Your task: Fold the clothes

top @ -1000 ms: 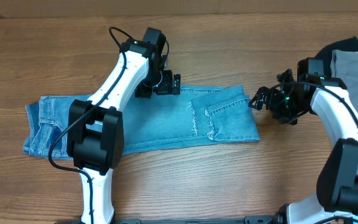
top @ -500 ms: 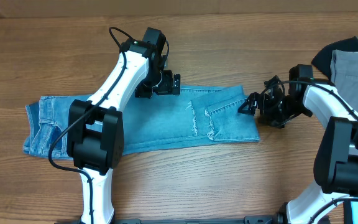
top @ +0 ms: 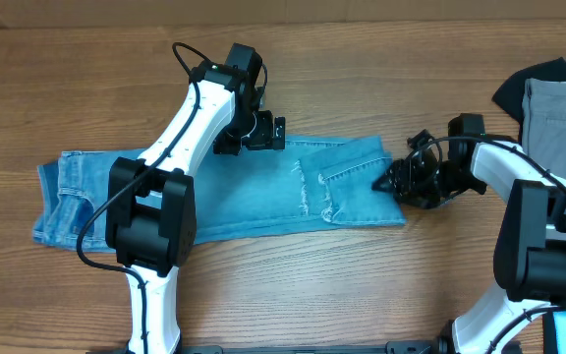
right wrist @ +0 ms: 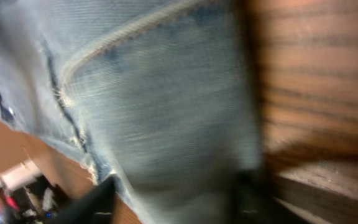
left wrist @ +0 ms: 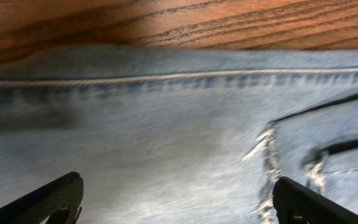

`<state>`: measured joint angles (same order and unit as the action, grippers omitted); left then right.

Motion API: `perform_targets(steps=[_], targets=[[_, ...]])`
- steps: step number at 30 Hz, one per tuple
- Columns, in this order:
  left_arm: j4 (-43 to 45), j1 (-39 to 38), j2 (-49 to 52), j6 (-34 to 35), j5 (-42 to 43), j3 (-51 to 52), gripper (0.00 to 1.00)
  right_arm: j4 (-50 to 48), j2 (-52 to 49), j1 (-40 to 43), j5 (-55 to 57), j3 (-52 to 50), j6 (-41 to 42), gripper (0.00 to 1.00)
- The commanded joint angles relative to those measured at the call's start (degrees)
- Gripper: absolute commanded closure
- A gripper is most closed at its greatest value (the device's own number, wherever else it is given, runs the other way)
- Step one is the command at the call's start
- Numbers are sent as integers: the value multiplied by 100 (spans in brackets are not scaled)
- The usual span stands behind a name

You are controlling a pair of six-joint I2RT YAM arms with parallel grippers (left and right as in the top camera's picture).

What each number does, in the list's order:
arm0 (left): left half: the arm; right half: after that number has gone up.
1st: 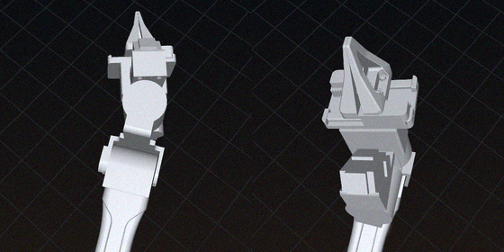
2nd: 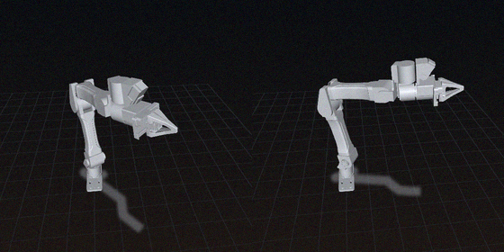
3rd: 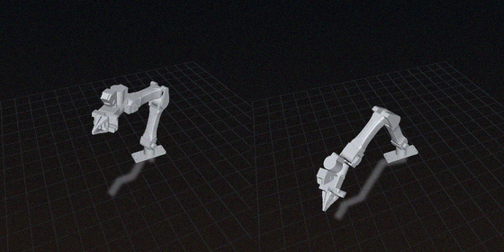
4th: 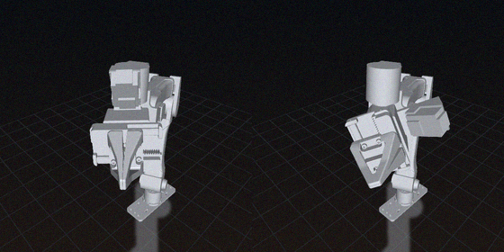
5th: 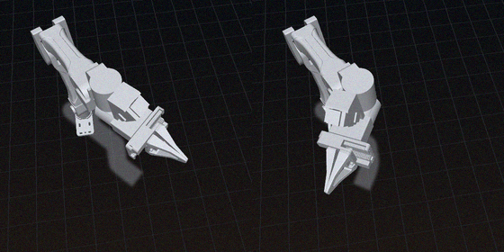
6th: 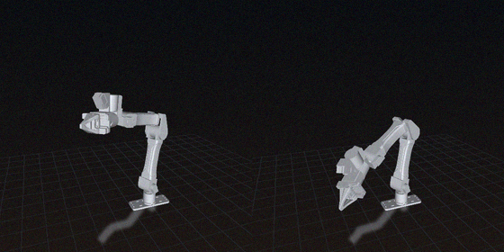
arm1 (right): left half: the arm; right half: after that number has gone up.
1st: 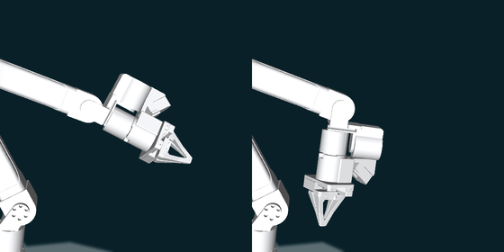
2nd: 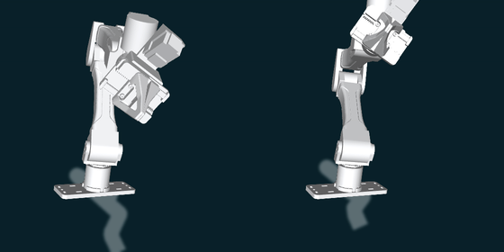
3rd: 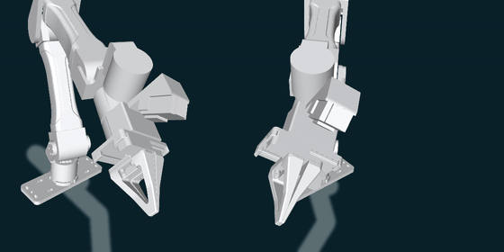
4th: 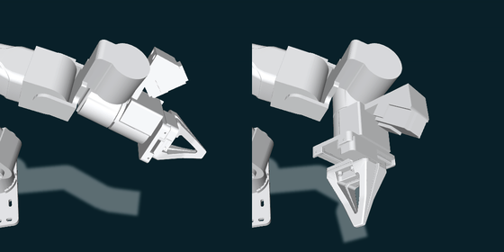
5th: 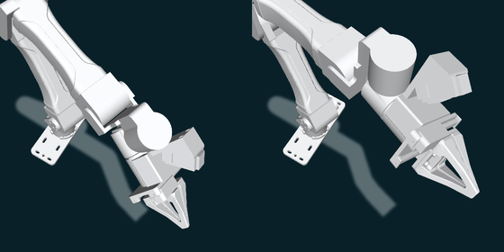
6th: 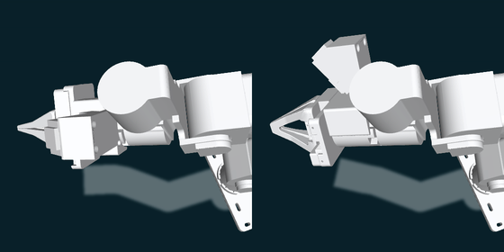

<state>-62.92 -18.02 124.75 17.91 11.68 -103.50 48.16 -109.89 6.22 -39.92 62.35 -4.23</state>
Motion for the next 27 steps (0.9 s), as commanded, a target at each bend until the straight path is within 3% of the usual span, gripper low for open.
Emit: perform_targets(steps=[1, 3, 7, 10, 21, 27], targets=[[13, -37, 61, 50, -72, 31, 0, -22, -116, -70, -72, -122, 153, 61], [11, -37, 61, 50, -72, 31, 0, -118, -116, -70, -70, -122, 308, 76], [13, -37, 61, 50, -72, 31, 0, -302, -116, -70, -66, -122, 586, 82], [15, -37, 61, 50, -72, 31, 0, -356, -116, -70, -55, -120, 601, 96], [0, -37, 61, 50, -74, 31, 0, -328, 240, 146, 1307, 87, 1635, 96], [0, -37, 61, 50, -74, 31, 0, 498, 750, 470, 2356, 380, 1847, 96]])
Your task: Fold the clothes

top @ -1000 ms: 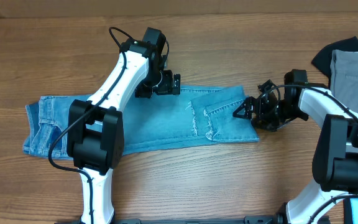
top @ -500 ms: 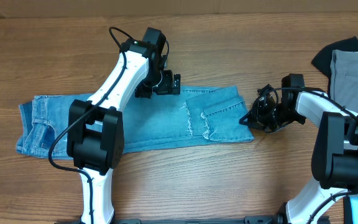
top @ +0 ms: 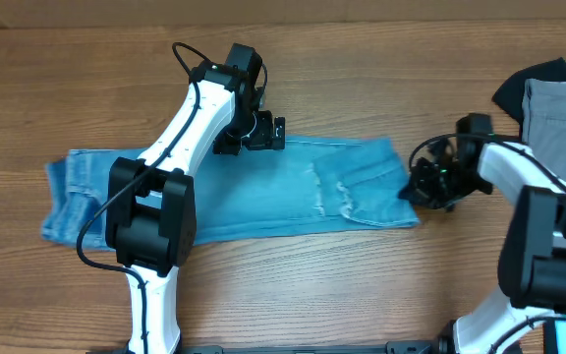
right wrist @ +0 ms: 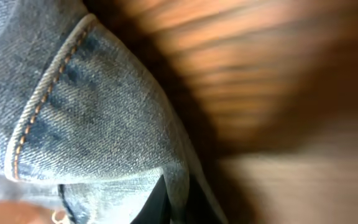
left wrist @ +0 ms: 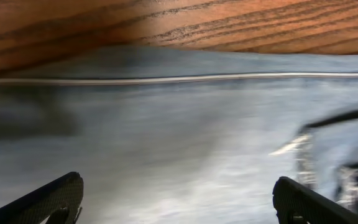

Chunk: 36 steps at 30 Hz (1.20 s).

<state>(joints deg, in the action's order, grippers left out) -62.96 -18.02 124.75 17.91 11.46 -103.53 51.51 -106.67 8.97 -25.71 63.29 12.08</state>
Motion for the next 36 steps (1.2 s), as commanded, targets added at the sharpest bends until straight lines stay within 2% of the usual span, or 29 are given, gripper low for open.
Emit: perform_targets(steps=[1, 9, 13, 16, 20, 31, 36], targets=[[9, -37, 61, 50, -52, 33, 0, 308, 516, 219, 1119, 343, 216, 96], [48, -37, 61, 50, -48, 33, 0, 1237, 1290, 173, 2098, 949, 704, 96], [136, -42, 61, -208, 31, 33, 0, 1379, 1443, -133, 2221, 1062, 822, 96], [186, -42, 61, -352, 195, 33, 0, 1425, 1425, -468, 2793, 1060, 1250, 96], [186, -42, 61, -378, 210, 33, 0, 1327, 1425, -977, 3215, 1060, 1685, 96], [188, -17, 44, -422, 225, 17, 0, 614, 1403, -2461, 3165, 1060, 2238, 96], [162, 190, -153, -721, 636, 17, 0, 330, 1298, -2979, 3163, 1054, 2535, 96]])
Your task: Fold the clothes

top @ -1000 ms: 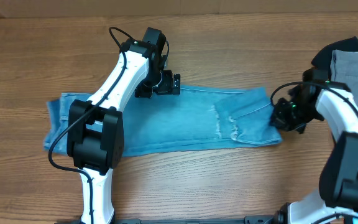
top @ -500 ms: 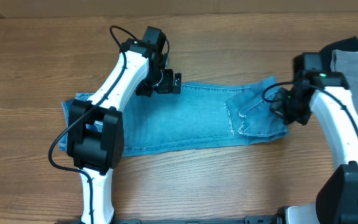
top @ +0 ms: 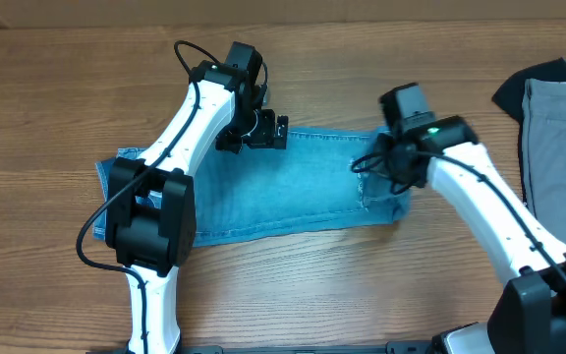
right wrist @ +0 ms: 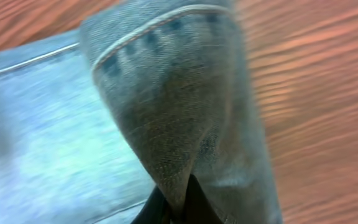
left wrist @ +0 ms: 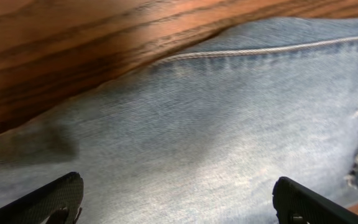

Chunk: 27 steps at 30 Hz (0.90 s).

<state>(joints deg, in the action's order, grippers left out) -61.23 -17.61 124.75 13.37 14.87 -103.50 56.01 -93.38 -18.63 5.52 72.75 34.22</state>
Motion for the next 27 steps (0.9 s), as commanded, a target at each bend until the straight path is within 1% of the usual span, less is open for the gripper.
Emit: perform_targets(steps=[1, 8, 15, 18, 22, 27], targets=[[-28, 203, -214, -267, 297, 15, 0, -168, -55, -291, 22, 103, 358, 96], [-247, 581, -708, -361, 273, 15, 0, -505, -197, -688, -166, 4, 356, 96], [-505, 826, -896, -422, 264, 15, 0, -831, -785, -922, -616, 4, 354, 96], [-586, 898, -894, -442, 199, 15, 0, -1060, -1071, -1016, -1051, 4, 258, 96], [-634, 946, -894, -439, 120, 15, 0, -1322, -1211, -1097, -1825, 4, -157, 96], [-636, 951, -894, -439, 120, 15, 0, -1259, -1220, -1099, -2031, 2, -214, 95]])
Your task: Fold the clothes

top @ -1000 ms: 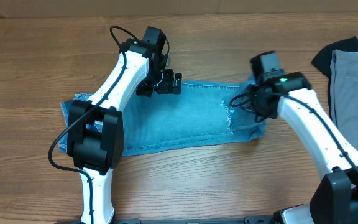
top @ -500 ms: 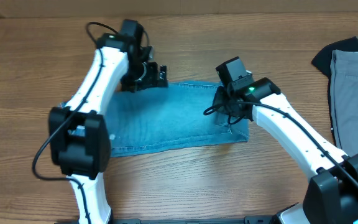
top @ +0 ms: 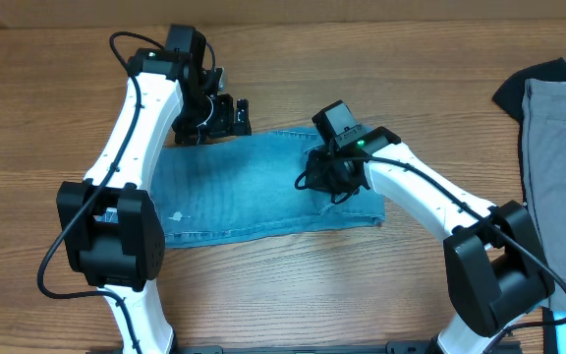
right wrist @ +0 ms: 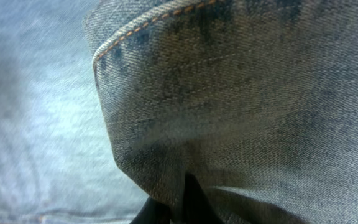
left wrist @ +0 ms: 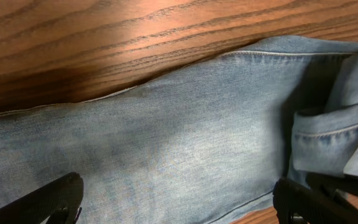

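Light blue jeans (top: 244,192) lie flat across the middle of the table. My right gripper (top: 327,175) is shut on their right end, which is lifted and doubled back to the left over the rest. In the right wrist view the pinched denim fold (right wrist: 185,112), with its orange-stitched hem, fills the frame above my right gripper (right wrist: 179,208). My left gripper (top: 234,118) hovers open at the jeans' far edge. The left wrist view has its fingers (left wrist: 58,199) wide apart above the flat denim (left wrist: 166,143), holding nothing.
A grey garment (top: 558,147) lies on a black one (top: 537,81) at the table's right edge. Bare wooden tabletop (top: 362,295) surrounds the jeans.
My right gripper has moved left with the jeans' end, so the fold reaches farther over the cloth. The left arm has shifted left along the far edge. The jeans' left end lies farther right.
First my right gripper was at the right end of the fully stretched jeans, the left open over their far edge. Then it was shut on that end, slightly farther right. Later it held the end raised and turned leftward, and now over the jeans' middle.
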`<state>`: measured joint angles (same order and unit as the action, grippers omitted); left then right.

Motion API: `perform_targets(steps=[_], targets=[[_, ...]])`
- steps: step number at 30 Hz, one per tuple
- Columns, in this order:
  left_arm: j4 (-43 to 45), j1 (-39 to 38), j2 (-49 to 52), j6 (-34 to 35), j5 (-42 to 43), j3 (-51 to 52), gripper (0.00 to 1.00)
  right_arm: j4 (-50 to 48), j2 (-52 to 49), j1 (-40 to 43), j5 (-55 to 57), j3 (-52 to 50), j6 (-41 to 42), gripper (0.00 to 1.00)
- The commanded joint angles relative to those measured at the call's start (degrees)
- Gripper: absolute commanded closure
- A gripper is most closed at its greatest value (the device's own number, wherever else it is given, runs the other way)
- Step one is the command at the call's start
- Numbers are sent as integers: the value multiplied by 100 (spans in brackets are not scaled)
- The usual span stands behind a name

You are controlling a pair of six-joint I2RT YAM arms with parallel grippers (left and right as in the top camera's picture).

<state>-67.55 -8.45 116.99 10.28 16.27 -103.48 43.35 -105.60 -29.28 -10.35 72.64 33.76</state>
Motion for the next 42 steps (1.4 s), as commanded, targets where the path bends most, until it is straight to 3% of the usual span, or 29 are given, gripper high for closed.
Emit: perform_targets(steps=[1, 2, 5, 6, 7, 14, 16, 20, 22, 24, 26, 28, 29, 31, 33, 34, 37, 42], targets=[[-2, 33, -118, -131, -17, 13, 0, 13, 2, -35, -531, 7, -271, 93], [4, 35, -118, -129, -17, 13, 0, 46, 2, -37, -575, 7, -345, 87], [11, 33, -118, -131, -20, 13, 0, 81, 2, -46, -586, 7, -382, 13], [9, 33, -118, -129, -17, 13, 0, 61, 2, -46, -584, 7, -382, 5], [9, 33, -118, -131, -17, 13, 0, 37, 2, -46, -581, 7, -387, 0], [-107, 7, -118, -129, -11, 15, 0, 363, 4, 348, -557, 468, -608, 0], [-144, 0, -118, -131, -13, 15, 0, 691, 4, 573, -564, 721, -761, 4], [-146, -28, -118, -151, 219, 15, 0, 1228, 4, 949, -584, 914, -1128, 51], [-164, -83, -111, -501, 785, 15, 0, 1421, 4, 1165, -568, 911, -1370, 65], [-243, -195, -107, -1121, 1493, 15, 3, 1491, 4, 1392, -560, 911, -1478, 72], [-352, -363, -107, -1419, 1838, 15, 18, 1491, 4, 1681, -562, 911, -1478, 82], [-393, -568, -107, -1412, 1825, 15, 48, 1482, 4, 1971, -562, 911, -1478, 91], [-400, -671, -107, -1399, 1827, 15, 54, 1482, 4, 2105, -564, 911, -1475, 95], [-411, -870, -107, -1392, 1827, 15, 60, 1497, 4, 2332, -562, 907, -1491, 96], [-413, -1047, -107, -1307, 1858, 15, 92, 1534, 4, 2472, -560, 907, -1628, 95], [-332, -1123, -107, -1204, 1882, 15, 96, 1550, 4, 2522, -557, 907, -1698, 95], [31, -1366, -90, -734, 1910, 15, 96, 1558, 4, 2605, -564, 905, -1733, 94], [223, -1753, -7, -538, 1631, 15, 96, 1563, 2, 2559, -719, 859, -1766, 96]])
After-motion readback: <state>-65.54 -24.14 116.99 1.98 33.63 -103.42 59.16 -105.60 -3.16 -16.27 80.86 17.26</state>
